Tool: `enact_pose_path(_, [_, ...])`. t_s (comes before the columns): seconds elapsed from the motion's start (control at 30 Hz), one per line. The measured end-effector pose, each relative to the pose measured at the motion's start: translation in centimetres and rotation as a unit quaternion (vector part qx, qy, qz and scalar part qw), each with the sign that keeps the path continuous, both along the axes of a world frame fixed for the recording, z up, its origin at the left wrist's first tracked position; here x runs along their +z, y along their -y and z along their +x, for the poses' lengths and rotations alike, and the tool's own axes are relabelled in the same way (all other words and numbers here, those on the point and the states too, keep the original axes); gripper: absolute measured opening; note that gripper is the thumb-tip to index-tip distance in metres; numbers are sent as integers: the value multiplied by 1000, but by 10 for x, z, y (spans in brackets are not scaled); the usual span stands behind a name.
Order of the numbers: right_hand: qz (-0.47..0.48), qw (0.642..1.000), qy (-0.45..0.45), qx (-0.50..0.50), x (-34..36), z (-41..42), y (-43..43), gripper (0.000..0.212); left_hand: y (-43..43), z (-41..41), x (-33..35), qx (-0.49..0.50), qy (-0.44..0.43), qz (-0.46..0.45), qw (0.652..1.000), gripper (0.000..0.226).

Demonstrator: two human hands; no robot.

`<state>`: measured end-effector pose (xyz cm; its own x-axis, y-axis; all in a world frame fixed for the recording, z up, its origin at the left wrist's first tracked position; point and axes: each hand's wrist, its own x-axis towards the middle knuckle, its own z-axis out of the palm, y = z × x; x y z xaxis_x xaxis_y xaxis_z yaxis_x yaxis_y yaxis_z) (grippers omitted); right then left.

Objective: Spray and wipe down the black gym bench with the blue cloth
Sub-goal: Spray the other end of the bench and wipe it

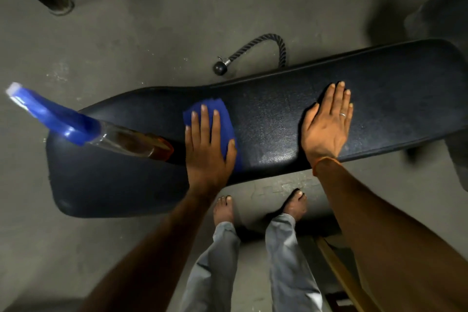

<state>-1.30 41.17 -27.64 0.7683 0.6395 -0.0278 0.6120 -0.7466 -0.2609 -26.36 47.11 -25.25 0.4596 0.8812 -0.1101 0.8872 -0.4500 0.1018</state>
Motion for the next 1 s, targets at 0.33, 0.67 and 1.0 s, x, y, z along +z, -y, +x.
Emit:
enact_pose_path(0.33, [0, 996, -9, 86, -3, -81, -13, 64, -64, 18, -7, 3, -14, 11, 1000, 72])
enact_pose_path(0.67, [-26, 994, -36, 99, 3, -82, -15, 64, 17, -36, -1, -29, 2, -24, 999, 74])
enact_pose_path(1.0, [-29, 988, -113, 102, 33, -88, -12, 64, 24, -57, 5, -41, 45, -40, 997, 68])
